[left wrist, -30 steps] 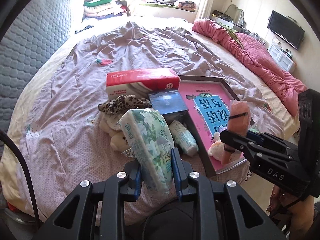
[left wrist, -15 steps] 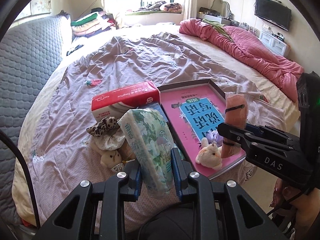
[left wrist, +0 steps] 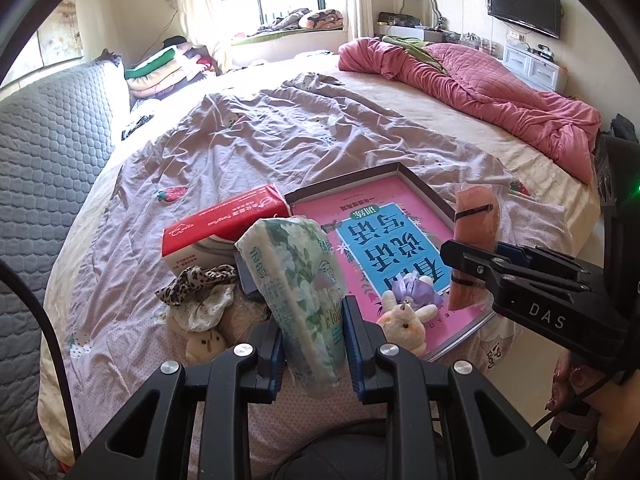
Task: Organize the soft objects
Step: 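Lift the tissue pack and pink mask bag and carry them over the tray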
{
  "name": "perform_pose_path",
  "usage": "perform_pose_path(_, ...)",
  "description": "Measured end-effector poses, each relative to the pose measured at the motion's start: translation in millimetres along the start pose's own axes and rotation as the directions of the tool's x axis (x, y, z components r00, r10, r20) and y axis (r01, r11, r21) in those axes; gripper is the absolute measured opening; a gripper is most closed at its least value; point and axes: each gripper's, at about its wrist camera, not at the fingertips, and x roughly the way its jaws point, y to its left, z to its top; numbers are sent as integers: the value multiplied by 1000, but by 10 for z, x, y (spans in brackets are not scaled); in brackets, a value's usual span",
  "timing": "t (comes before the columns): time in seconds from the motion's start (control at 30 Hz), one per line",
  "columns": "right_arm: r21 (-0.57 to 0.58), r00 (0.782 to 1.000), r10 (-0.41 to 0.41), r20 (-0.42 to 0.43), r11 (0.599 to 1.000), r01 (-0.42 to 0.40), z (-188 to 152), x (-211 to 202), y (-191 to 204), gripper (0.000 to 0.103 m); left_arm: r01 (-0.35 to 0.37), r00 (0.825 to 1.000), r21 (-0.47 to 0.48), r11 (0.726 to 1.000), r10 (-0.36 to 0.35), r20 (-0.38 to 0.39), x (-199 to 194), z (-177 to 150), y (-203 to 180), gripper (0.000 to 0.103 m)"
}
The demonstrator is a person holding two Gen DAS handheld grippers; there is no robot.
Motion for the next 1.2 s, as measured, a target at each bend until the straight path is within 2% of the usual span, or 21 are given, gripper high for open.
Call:
perform_pose_path(0.73,70,998,-55,-3,996,55,-87,53,-470,39,14,998,78,997,-9,-58,422,56,-371,26)
perform_pose_path(1.2,62,996,-85,-41,994,87,-162,189,-609,39,36,991,39,999,-31,-130,829,25,-308,26)
